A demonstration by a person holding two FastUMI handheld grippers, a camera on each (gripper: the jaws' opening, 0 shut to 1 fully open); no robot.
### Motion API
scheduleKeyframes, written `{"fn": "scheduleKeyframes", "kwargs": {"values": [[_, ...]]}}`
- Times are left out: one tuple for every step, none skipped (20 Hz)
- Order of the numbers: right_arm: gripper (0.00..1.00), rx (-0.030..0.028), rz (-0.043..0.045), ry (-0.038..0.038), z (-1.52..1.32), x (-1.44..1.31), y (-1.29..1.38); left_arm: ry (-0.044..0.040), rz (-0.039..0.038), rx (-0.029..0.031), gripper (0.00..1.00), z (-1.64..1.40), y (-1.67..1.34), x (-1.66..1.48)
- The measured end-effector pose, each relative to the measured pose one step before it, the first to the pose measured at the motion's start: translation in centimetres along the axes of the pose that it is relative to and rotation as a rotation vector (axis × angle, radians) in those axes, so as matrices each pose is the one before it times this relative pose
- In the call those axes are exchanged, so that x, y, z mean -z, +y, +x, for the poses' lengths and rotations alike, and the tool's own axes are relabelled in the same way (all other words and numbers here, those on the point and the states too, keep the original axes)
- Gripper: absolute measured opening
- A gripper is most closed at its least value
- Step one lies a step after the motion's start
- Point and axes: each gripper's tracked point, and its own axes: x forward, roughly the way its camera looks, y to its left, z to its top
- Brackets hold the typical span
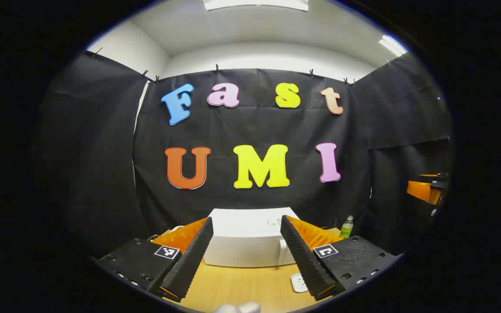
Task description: Open the microwave oven with the left hand, put the food in, and close the microwave oven.
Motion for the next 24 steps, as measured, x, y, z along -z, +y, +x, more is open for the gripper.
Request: {"fn": "scheduleKeyframes", "kwargs": {"values": [[0.92,0.00084,0.00128,0.00060,0.118,-0.029,0.015,0.00320,0.00129,-0.00127,0.95,0.106,0.106,0.176],[0.92,-0.00446,-0.00242,-0.00221,0.104,-0.005,0.156,0.00021,0.00101,-0.00226,0.96,0.222,0.098,0.215],[0.92,0.00137,-0.00507,-0.00197,0.150,-0.121,0.059,-0.00071,0.00163,-0.00313,0.96,0.141,0.090,0.023],[0.92,-0.00126,-0.00609,0.00121,0.219,-0.047,0.054,0.00047,0.00186,-0.00204,0.96,0.127,0.010,0.123],[0.92,-0.00126,-0.00285,0.00071,0.084,-0.019,0.150,0.00251,0.00056,0.00248,0.96,0.154,-0.057,0.159],[0.92,-0.00093,-0.00211,0.00365,0.114,0.099,0.056,0.00272,0.00000,-0.00324,0.96,0.112,0.047,0.313],[0.92,-0.00280,-0.00255,0.00225,-0.005,0.061,0.022,0.00365,0.00047,-0.00578,0.96,0.188,0.233,0.133],[0.92,0.00117,-0.00325,0.00054,0.131,-0.038,-0.021,0.00604,0.00110,-0.00304,0.96,0.087,0.099,0.330],[1.00,-0.00039,-0.00162,-0.00040,0.029,-0.145,-0.073,-0.00156,0.00154,-0.00442,0.96,0.115,0.200,0.021],[0.92,-0.00037,0.00079,0.00218,0.066,0.101,0.009,-0.00010,0.00186,-0.00562,0.96,0.054,0.131,0.125],[0.92,-0.00433,0.01090,-0.00671,0.023,-0.140,0.059,-0.00051,0.00008,-0.00609,0.96,0.217,0.102,0.090],[0.92,-0.00509,0.00898,-0.00155,0.071,-0.101,0.119,0.00087,-0.00125,-0.00349,0.96,0.112,0.121,0.080],[0.92,-0.00104,-0.00028,0.00576,0.019,0.224,-0.076,0.00072,0.00060,-0.00067,0.96,0.241,-0.027,0.139],[0.92,0.00180,-0.00350,0.00160,0.068,0.014,-0.174,-0.00025,0.00027,-0.00046,0.96,0.228,-0.096,0.337],[0.92,0.00320,-0.00223,-0.00238,0.030,-0.186,-0.107,-0.00743,0.00238,0.00358,0.96,0.379,-0.234,0.182],[1.00,0.00258,-0.00036,-0.00062,-0.031,0.085,-0.173,-0.00341,0.00611,-0.00126,0.96,0.421,-0.154,0.250],[0.92,0.00318,-0.00013,0.00184,-0.004,-0.016,-0.201,-0.00757,0.00627,-0.00358,0.96,0.495,-0.183,0.462],[0.92,0.00464,0.00117,0.00303,-0.093,0.041,-0.182,-0.00253,0.00369,0.00240,0.96,0.467,-0.497,0.836],[0.92,0.00498,0.00270,0.00286,-0.069,-0.066,-0.335,0.00589,-0.00451,0.01034,0.96,0.574,-0.604,0.740],[0.92,0.00319,0.00613,0.00073,-0.097,-0.081,-0.321,0.00999,-0.00891,0.02118,0.96,0.678,-0.972,0.936],[1.00,0.00733,0.00874,0.00022,-0.042,-0.173,-0.382,0.00580,-0.00972,0.02144,0.96,0.590,-1.089,0.952],[1.00,0.00822,0.00400,0.00487,-0.120,-0.044,-0.547,0.00504,-0.00845,0.02079,0.96,0.702,-0.975,0.960],[1.00,0.01447,-0.00387,0.00865,-0.119,0.072,-0.622,-0.00256,0.00182,0.01417,0.96,0.828,-0.941,0.766],[0.92,0.01492,-0.00530,0.00627,-0.154,-0.015,-0.617,0.00980,0.00599,0.01050,0.96,0.887,-0.787,1.076]]}}
